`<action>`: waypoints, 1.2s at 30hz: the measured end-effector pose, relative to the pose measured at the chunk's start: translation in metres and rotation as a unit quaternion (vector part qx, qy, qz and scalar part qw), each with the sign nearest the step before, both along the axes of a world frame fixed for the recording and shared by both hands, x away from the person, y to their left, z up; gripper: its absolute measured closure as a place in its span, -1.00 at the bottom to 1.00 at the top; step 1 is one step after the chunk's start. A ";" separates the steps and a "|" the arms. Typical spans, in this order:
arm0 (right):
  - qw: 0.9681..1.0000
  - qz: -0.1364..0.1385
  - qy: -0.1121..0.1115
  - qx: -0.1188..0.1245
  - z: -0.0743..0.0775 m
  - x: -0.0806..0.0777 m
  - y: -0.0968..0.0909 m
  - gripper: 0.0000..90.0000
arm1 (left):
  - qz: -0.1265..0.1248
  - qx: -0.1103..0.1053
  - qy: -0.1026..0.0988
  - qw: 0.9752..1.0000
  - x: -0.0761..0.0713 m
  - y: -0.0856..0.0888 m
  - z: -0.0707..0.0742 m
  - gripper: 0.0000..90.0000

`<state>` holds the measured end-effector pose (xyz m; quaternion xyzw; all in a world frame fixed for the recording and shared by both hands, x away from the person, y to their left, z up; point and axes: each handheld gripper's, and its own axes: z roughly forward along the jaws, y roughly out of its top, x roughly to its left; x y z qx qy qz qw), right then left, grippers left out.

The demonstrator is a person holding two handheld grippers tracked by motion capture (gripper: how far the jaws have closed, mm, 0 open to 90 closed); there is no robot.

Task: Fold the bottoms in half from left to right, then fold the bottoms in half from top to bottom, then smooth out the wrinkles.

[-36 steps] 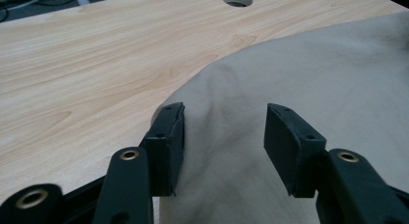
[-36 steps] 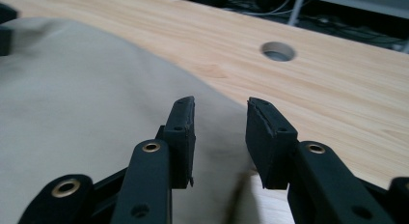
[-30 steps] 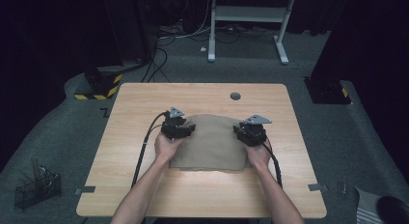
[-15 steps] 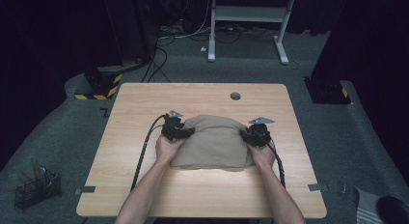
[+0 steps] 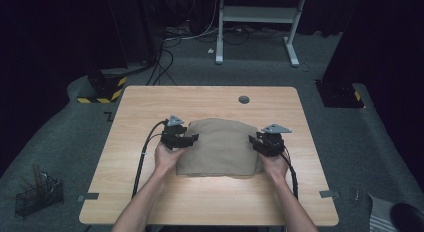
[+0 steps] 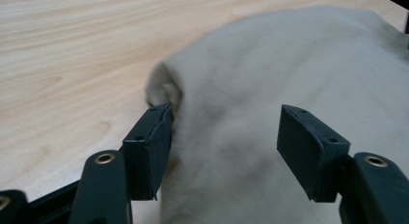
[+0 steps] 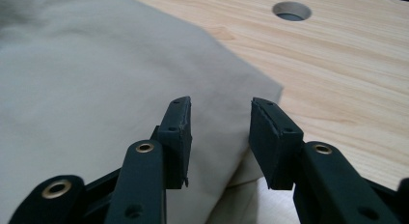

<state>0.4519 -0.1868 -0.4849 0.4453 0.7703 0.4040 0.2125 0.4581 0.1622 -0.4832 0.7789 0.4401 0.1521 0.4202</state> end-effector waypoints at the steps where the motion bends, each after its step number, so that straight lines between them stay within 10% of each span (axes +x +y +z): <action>1: 1.000 0.003 0.000 0.001 0.000 -0.003 0.001 0.31 | -0.004 0.003 0.002 1.000 -0.003 -0.001 -0.001 -0.19; 13: 0.999 0.031 0.031 -0.001 -0.022 -0.018 0.006 0.15 | 0.001 0.018 0.018 1.000 -0.022 0.003 -0.017 -0.20; 20: 0.999 0.030 0.021 -0.002 -0.017 -0.028 -0.001 0.08 | -0.003 0.000 -0.008 1.000 -0.050 0.001 -0.004 -0.25; 25: 0.999 0.029 0.023 -0.011 -0.020 -0.036 -0.008 0.06 | -0.008 0.028 0.001 1.000 -0.066 -0.009 -0.018 -0.27; 36: 0.998 0.033 0.045 -0.002 -0.035 -0.032 -0.011 0.04 | 0.007 0.035 0.034 0.999 -0.042 -0.011 -0.038 -0.27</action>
